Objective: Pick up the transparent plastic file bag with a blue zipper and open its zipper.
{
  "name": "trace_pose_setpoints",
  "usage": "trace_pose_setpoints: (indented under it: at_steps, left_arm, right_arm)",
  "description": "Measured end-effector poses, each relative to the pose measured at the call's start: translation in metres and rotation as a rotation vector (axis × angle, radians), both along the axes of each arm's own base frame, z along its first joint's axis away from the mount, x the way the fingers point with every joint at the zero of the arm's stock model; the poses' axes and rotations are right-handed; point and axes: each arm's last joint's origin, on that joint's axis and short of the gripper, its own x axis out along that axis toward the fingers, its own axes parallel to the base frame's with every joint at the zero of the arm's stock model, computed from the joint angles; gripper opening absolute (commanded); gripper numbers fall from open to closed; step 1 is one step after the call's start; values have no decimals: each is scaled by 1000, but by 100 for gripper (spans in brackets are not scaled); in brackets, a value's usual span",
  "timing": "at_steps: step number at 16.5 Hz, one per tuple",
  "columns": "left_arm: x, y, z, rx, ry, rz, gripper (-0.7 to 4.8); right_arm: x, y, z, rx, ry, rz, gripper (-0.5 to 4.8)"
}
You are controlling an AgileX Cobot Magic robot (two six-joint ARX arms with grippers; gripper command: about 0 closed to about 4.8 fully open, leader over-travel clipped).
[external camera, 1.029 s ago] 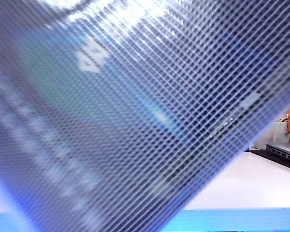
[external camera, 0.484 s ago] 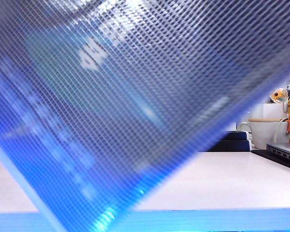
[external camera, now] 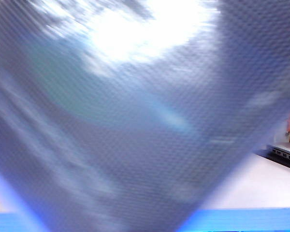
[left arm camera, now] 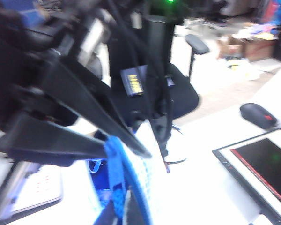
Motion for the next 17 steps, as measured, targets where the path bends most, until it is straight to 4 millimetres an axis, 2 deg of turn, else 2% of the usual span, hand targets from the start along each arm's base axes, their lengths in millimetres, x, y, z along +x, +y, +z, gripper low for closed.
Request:
trace_pose_setpoints:
  at_steps: [3,8,11,17]
  left_arm:
    - [-4,19,4,32,14,78,-7]
    - [-9,23,-5,178,-4,154,-7]
    - [-4,29,-10,304,-53,291,-7]
    - [-2,27,-12,281,-57,288,-7]
  right_arm:
    - [5,-5,-2,12,-17,-53,-6]
    - [10,-10,1,43,-72,-89,-6]
    - [13,-15,7,74,-127,-124,-6]
    - [16,-23,13,75,-135,-150,-6]
